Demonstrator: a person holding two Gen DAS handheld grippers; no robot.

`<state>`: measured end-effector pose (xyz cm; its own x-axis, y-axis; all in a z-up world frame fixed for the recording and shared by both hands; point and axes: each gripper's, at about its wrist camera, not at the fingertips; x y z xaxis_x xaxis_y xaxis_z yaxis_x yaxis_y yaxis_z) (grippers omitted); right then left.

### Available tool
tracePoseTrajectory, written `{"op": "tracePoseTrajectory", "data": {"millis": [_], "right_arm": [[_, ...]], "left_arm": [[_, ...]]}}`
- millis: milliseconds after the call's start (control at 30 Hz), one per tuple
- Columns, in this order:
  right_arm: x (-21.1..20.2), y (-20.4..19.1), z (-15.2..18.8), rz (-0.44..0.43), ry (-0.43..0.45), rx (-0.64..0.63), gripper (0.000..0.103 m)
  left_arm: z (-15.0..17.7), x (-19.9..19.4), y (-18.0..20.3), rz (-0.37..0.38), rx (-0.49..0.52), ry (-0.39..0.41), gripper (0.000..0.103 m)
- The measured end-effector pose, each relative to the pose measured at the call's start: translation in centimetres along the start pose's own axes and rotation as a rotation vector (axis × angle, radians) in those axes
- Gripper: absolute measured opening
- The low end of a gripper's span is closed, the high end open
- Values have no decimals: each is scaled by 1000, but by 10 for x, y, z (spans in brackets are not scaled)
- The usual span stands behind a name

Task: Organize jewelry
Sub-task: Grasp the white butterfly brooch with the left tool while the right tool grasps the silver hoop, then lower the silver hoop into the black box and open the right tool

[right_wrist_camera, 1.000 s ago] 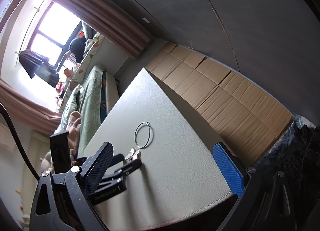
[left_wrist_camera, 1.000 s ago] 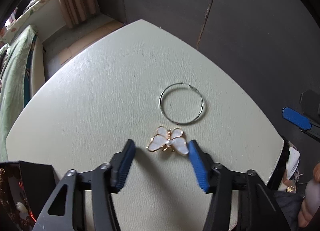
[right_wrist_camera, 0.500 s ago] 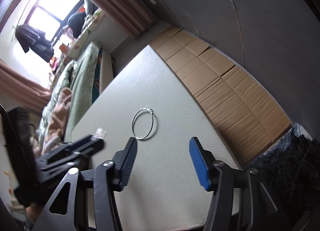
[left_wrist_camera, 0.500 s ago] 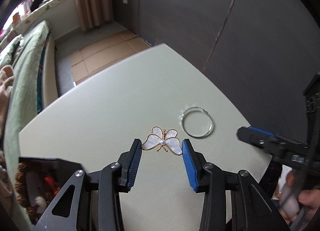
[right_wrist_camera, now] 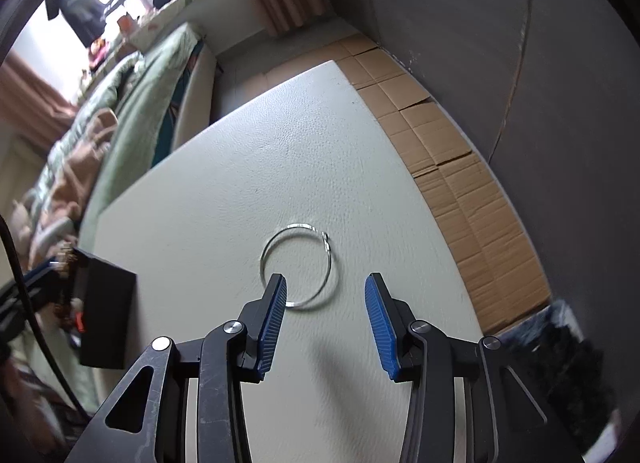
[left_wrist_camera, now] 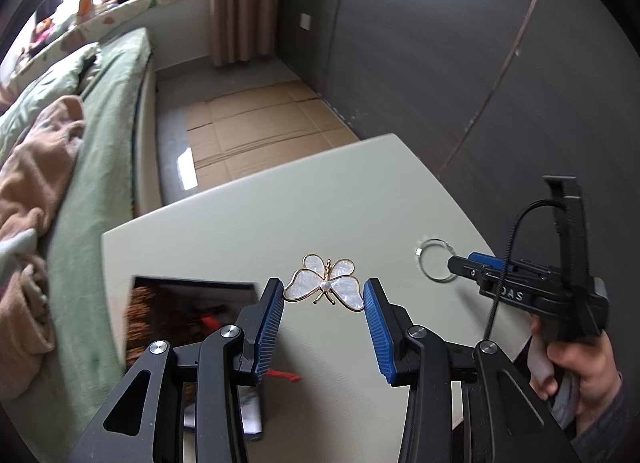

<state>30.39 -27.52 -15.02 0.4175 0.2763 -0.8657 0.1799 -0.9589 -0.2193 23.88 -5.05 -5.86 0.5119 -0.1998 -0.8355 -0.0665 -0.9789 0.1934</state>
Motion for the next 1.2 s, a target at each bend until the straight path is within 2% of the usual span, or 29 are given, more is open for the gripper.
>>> {"op": "tracePoseTrajectory", "data": {"millis": [67,267,367,400,433,600,700,767,833,867,967,1200], "right_arm": [[5,-3,-7,24,-18,-33,35],[14,-20,-22,90,-46,-116,31],[18,-31,-24,157,-67,-180,15],[19,-33,-24,167,-71,-192,5],[19,-34,-25,164,-77,-195,4],[0,-40,-25,82,-29,-165,4],[-14,-52,-24,30,-5,-172,4],[-26,-65,-26,-3,15,-182,4],[-35,-77,-28,-47,32,-189,4],[-41,-84,-29,-65,40,-200,4],[-51,-108,-31,-113,56,-235,4],[-59,-169,-29,-201,54,-322,4]], "left_arm": [[-1,-8,-12,-9,-31,8,43],[-2,-25,-45,-32,-98,31,43],[-1,-31,-58,-39,-125,34,43],[-1,-32,-63,-46,-135,32,43],[0,-33,-67,-53,-143,30,43],[5,-33,-80,-43,-178,12,43],[5,-31,-88,-3,-229,-3,44],[6,-32,-92,20,-261,-8,52],[7,-37,-97,23,-287,15,75],[8,-42,-100,24,-299,39,78],[11,-56,-109,28,-334,82,79],[23,-73,-131,17,-377,88,79]]}}
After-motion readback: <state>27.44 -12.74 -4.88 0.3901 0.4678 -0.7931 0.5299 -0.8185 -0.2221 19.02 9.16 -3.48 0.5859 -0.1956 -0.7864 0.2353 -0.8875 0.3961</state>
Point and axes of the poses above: each gripper's, at about its wrist camera, not at the fingertips, and x roughly the way its jaws point, y to its right, z to its underside, and after that the axes turned 5 degrees about -x, right-handed
